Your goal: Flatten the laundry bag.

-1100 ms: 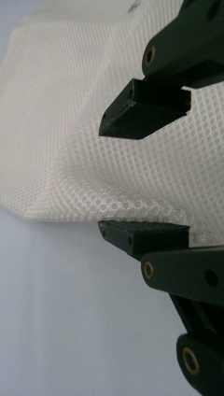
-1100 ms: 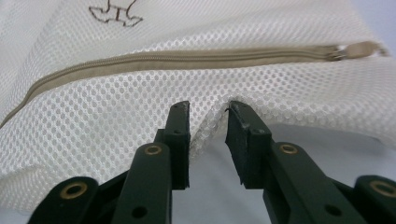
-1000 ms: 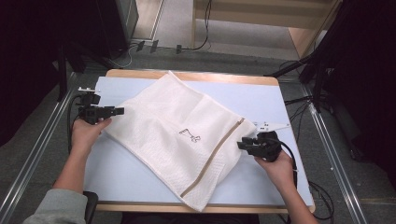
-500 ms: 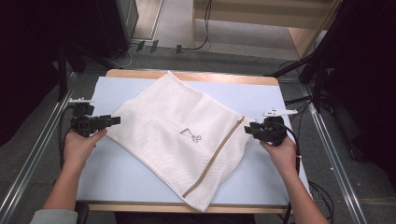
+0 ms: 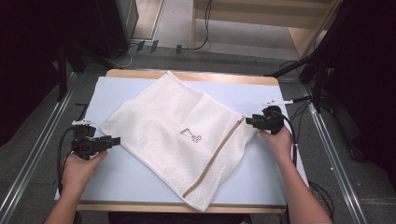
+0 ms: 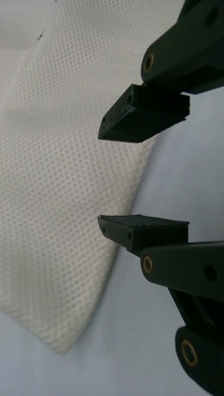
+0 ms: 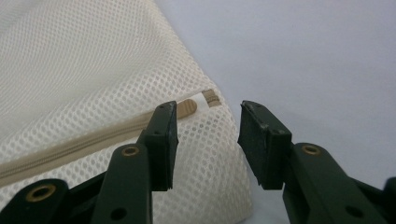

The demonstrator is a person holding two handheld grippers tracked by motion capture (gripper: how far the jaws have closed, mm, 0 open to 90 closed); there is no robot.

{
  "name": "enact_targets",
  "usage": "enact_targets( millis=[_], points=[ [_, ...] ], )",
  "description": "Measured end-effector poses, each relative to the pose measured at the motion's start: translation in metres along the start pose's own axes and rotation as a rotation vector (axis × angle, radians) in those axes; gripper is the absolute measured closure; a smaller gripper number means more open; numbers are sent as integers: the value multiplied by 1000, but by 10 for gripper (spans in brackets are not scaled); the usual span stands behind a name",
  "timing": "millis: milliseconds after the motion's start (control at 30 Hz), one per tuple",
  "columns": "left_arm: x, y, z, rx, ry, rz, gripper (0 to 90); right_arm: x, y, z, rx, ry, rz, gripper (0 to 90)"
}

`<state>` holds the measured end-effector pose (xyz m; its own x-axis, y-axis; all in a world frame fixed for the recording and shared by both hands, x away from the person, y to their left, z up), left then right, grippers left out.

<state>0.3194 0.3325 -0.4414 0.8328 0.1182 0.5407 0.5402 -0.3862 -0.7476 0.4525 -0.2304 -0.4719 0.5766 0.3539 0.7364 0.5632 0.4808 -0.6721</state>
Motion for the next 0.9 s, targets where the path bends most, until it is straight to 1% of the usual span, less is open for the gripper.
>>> enact_targets(
  millis=[100,233,267,333,367,433,467,500,533,567,600,667,700,733,800,900],
  points=[
    [-5,5,-2,-10,-18,19,524,-3,5,-3,-13,-6,21,538],
    [-8,16,-5,-11,-12,63,513,-8,9,-6,14,37,47,534],
    [-9,18,-7,-16,-17,72,511,-9,11,-6,12,32,63,528],
    [-10,23,-9,-32,-25,83,512,-10,13,-4,4,12,69,525],
    [-10,26,-11,-30,-18,77,508,-9,13,-4,-1,5,69,526],
    [-8,29,-13,-30,-25,69,509,-10,14,-2,-9,-18,61,542],
    [-8,30,-13,-28,-32,65,521,-10,14,-1,-12,-21,63,565],
    [-7,31,-13,-44,-33,68,553,-10,15,0,-12,-34,64,594],
    [-7,32,-13,-50,-27,73,601,-10,15,3,-22,-42,69,612],
    [-7,33,-13,-50,-33,69,625,-10,15,4,-32,-53,74,628],
    [-6,34,-13,-54,-28,75,649,-9,15,5,-40,-60,79,648],
    [-5,36,-15,-51,-16,74,682,-9,15,6,-44,-60,86,696],
    [-5,37,-16,-58,-13,81,711,-9,15,6,-39,-59,87,721],
    [-5,39,-17,-66,-13,85,745,-9,15,5,-33,-53,86,741],
    [-3,42,-19,-72,6,102,809,-9,14,5,-15,-31,89,784],
    [0,44,-21,-78,29,113,865,-9,14,5,3,0,96,823]
  ],
)
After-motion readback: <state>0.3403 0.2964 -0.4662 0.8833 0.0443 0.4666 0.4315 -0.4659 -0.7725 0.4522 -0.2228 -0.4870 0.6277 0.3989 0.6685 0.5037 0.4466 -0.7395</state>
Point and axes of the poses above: each handheld gripper's, and its own axes: y roughly forward along the jaws, x roughly out of its top, z roughly to its left, the point moved 2 cm from there along y, roughly forward along the jaws, and after that the axes turned 8 degrees about -y, right-handed, at the moved point
